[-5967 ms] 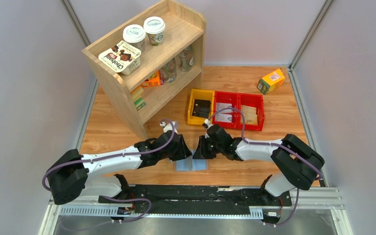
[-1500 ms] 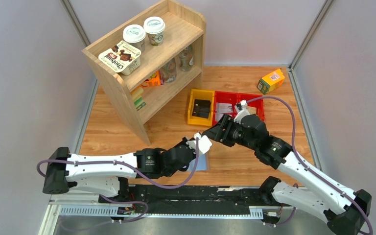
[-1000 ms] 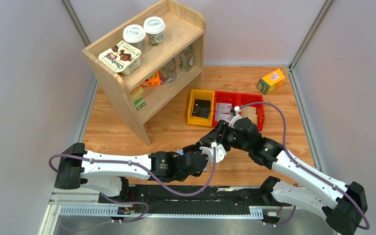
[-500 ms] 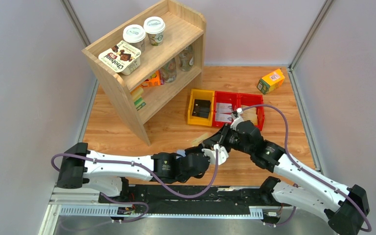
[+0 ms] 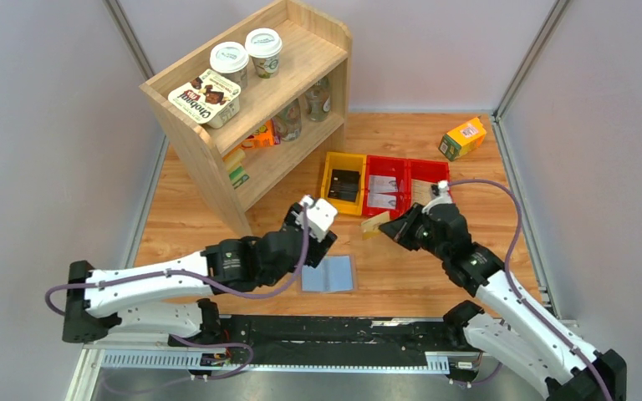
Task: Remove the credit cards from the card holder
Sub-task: Place the credit card in the storage box.
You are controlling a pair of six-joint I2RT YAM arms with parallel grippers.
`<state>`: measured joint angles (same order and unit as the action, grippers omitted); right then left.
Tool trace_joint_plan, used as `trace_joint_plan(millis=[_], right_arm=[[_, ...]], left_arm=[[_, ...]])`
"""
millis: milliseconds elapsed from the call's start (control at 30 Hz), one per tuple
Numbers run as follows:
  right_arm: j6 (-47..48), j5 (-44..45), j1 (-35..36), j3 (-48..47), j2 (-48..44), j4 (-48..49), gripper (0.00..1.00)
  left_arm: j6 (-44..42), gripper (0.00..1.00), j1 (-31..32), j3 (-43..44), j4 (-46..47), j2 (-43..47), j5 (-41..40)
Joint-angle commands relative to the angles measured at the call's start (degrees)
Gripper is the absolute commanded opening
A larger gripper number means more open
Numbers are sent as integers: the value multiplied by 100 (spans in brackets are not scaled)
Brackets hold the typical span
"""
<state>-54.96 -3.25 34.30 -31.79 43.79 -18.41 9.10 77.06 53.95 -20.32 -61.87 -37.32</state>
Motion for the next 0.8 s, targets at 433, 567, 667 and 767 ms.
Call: trace_joint_plan(millis=[433, 567, 667, 767], right_arm=[[2191, 422, -3755, -653, 1174, 846, 0], [2200, -542, -3764, -890, 2096, 1296, 0], [2051, -1256, -3738, -952, 2808, 1752, 0], [1998, -1407, -3720, -987, 3319, 2087, 0]], left_arm=[[2640, 72, -2853, -1123, -1282, 1238, 3106], [2948, 72, -3679, -1422, -1089, 1326, 3854], [3036, 72, -3680, -1449, -1159, 1528, 3750], [3018, 72, -3680, -1379, -1360, 1887, 3567]])
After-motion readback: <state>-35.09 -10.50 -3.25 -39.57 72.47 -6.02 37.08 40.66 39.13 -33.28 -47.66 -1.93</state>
